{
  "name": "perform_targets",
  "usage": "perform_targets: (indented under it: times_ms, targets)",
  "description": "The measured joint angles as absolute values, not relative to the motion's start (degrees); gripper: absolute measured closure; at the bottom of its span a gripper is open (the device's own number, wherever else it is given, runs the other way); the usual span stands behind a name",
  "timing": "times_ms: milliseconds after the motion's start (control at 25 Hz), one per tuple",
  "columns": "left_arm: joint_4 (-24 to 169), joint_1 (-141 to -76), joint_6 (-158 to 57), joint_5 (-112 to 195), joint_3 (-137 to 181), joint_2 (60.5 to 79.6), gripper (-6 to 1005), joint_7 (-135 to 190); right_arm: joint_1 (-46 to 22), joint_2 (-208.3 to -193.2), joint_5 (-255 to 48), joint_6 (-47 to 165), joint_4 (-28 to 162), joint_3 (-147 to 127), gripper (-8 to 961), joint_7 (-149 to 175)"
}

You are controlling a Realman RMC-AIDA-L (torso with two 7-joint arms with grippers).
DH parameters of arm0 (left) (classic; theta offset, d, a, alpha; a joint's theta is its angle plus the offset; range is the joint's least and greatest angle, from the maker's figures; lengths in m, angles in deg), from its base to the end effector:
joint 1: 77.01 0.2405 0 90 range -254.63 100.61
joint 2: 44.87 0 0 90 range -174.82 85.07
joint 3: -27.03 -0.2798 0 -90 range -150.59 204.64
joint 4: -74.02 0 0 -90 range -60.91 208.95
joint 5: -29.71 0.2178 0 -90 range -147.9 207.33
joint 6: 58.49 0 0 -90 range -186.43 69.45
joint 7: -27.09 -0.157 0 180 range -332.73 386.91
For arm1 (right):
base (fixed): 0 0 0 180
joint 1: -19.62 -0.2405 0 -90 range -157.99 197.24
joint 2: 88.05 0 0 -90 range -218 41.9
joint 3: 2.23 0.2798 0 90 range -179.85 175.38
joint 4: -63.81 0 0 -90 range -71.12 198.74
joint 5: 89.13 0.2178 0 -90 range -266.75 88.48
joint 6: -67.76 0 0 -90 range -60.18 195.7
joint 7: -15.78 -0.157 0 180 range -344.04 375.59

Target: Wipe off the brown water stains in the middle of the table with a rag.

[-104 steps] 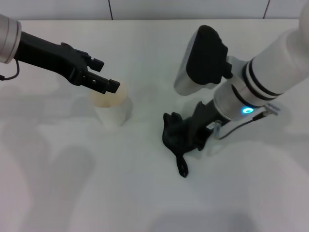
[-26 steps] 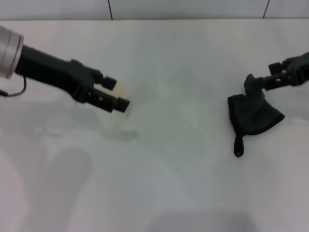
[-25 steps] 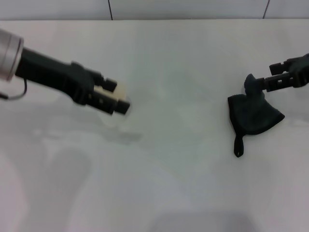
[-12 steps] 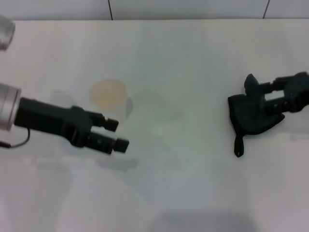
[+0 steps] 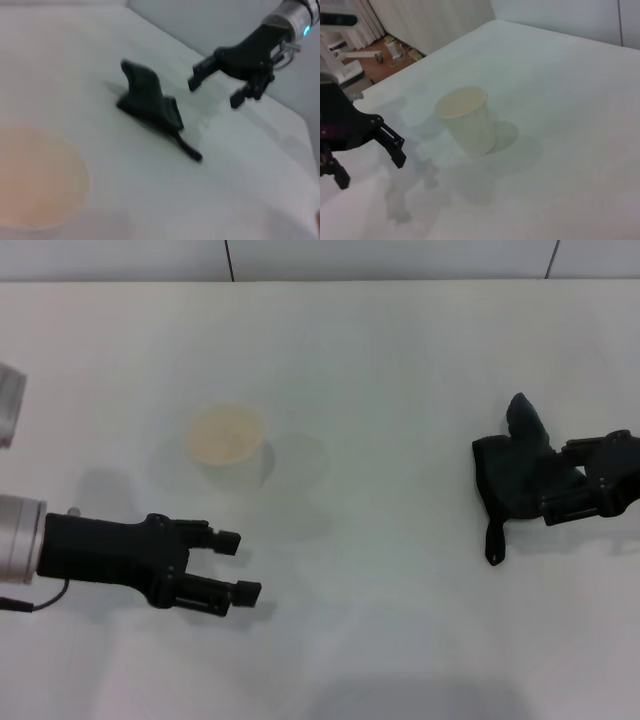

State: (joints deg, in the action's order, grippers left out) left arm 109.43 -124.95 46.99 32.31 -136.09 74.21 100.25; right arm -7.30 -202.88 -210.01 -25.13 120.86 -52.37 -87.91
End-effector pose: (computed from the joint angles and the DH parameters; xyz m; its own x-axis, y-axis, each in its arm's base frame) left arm -0.2920 0.3231 -0.0273 0.8065 0.5351 0.2514 0.5265 -0.8435 0.1064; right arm 0.2815 0.3536 0.0299 0.8217 -0.5069 -0.2604 -0.5537 -0.8182 -0.1547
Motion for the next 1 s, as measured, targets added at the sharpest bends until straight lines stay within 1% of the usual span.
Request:
perform_targets:
  times_ms: [200, 560, 1000]
  targets:
    - [105.98, -121.62, 44.50, 24.52, -136.10, 74.22, 107, 92.53, -7.14, -203.07, -209.77, -24.19, 119.96, -52.93, 83, -86.49]
    - [101.71, -119.78, 43.20, 22.18, -136.07, 74.22, 107, 88.80, -7.48, -203.09, -209.64, -24.78, 116.39, -55.59, 83, -78.77]
    - [102.05, -113.02, 48.34, 15.27, -136.01, 73.55, 107, 86.35, -7.56, -203.19, -208.80, -25.50, 115.44, -55.76, 83, -75.96]
